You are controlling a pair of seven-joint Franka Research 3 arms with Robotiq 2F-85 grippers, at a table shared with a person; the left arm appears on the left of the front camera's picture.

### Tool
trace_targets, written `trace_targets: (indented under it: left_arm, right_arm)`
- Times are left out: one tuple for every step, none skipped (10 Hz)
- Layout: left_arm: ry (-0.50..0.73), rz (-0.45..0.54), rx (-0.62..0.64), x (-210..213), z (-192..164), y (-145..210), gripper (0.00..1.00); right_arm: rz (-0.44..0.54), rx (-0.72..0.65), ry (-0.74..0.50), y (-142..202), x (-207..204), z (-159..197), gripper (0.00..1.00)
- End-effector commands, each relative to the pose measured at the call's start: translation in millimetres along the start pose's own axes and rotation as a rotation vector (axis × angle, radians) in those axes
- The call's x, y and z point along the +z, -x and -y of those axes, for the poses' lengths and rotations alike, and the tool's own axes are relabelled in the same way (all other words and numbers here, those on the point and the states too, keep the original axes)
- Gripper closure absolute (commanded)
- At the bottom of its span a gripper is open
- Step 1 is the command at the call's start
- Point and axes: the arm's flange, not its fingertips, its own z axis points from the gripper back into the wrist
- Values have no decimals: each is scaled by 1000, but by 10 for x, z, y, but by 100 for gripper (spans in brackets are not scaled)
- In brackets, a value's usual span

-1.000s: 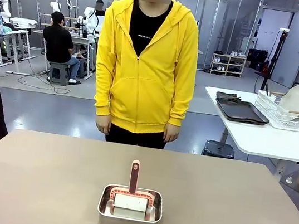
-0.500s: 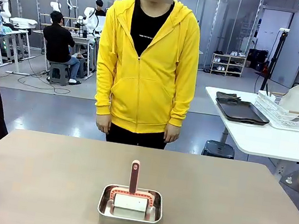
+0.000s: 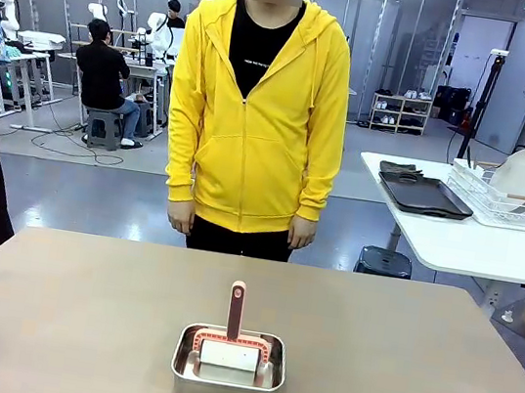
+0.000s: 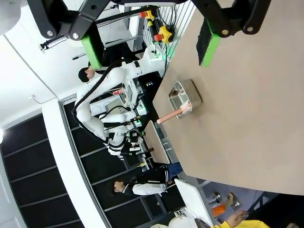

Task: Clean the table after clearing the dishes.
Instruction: Place the Lint Roller back on top of the Airtight Container.

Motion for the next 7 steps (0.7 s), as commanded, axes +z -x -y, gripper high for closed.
trace_targets:
  left_arm:
    - [6,10,-10,-18,53,63,0]
    - [6,10,-10,-18,53,63,0]
    - [6,10,-10,-18,53,63,0]
    - [6,10,-10,-18,53,63,0]
    - [6,10,-10,-18,53,63,0]
    - [6,10,-10,-18,53,63,0]
    - [6,10,-10,-18,53,63,0]
  right_arm:
    - [-2,3,0,30,-17,-35,0]
    - [-2,3,0,30,-17,-35,0]
    - [-2,3,0,30,-17,-35,0]
    - [-2,3,0,30,-17,-35,0]
    - [-2,3,0,30,-17,-35,0]
    - [-2,3,0,30,-17,-35,0]
    - [-2,3,0,30,-17,-35,0]
